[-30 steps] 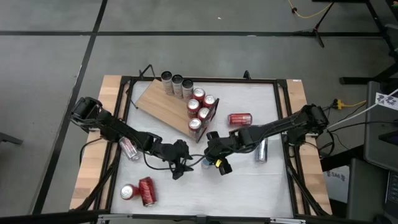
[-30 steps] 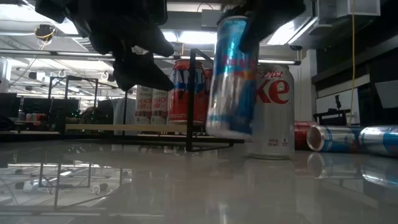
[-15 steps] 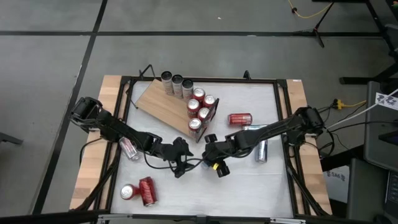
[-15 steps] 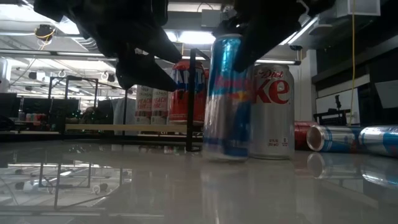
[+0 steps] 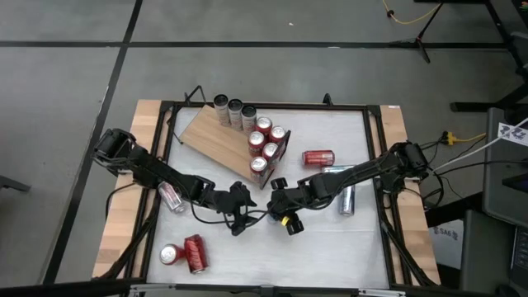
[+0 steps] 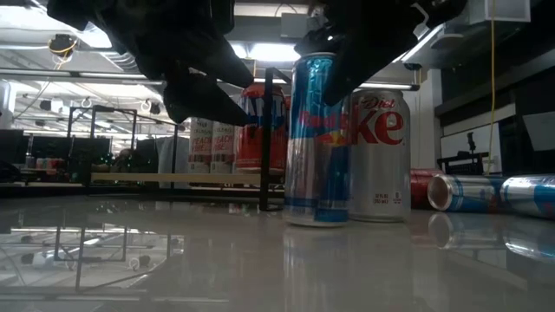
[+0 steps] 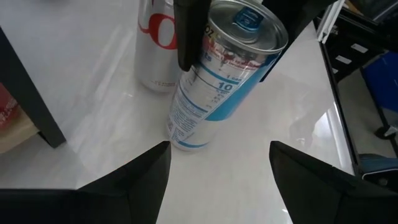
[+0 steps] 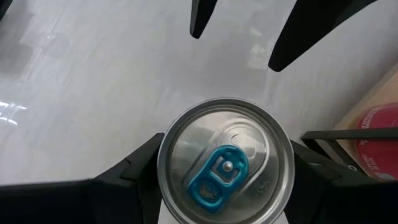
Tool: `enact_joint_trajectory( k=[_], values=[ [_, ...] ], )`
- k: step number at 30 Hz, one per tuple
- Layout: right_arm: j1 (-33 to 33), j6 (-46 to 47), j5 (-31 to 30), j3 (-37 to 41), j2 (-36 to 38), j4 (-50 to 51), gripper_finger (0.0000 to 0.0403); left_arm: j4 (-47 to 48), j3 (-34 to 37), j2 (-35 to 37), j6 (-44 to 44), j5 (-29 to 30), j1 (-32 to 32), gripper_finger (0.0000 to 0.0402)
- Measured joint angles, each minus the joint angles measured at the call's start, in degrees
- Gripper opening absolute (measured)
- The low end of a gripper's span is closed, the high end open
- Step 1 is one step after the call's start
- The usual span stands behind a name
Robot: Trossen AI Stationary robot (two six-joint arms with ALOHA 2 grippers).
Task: Pick and place cans onto a shelf
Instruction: Put the bottom left blue/white soda can on the shelf
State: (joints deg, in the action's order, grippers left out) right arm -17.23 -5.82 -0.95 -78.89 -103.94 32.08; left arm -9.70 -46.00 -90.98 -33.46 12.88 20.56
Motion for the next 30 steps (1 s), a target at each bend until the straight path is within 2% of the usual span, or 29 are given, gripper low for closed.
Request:
enact_joint_trajectory(
  k=[5,8,16,20,30],
  values=[
    [0.0,0.0,0.0,0.0,-0.1,-0.9,0.023,-0.3,0.0,0.0,1.0,0.1,0.0,0.0266],
    [0.0,0.0,0.0,0.0,-0.1,-1.0,0.0244,-0.3,0.0,0.0,1.0,0.1,0.0,0.0266],
    [0.0,0.0,0.0,0.1,-0.2,-1.1,0.0336,-0.5,0.0,0.0,1.1,0.1,0.0,0.0266],
    [0.0,0.0,0.0,0.1,-0.2,-1.1,0.0364,-1.2,0.0,0.0,1.1,0.1,0.0,0.0266],
    [0.0,0.0,0.0,-2.4,-0.2,1.7,0.0373,-5.8,0.0,0.0,2.6,0.1,0.1,0.0266]
  ],
)
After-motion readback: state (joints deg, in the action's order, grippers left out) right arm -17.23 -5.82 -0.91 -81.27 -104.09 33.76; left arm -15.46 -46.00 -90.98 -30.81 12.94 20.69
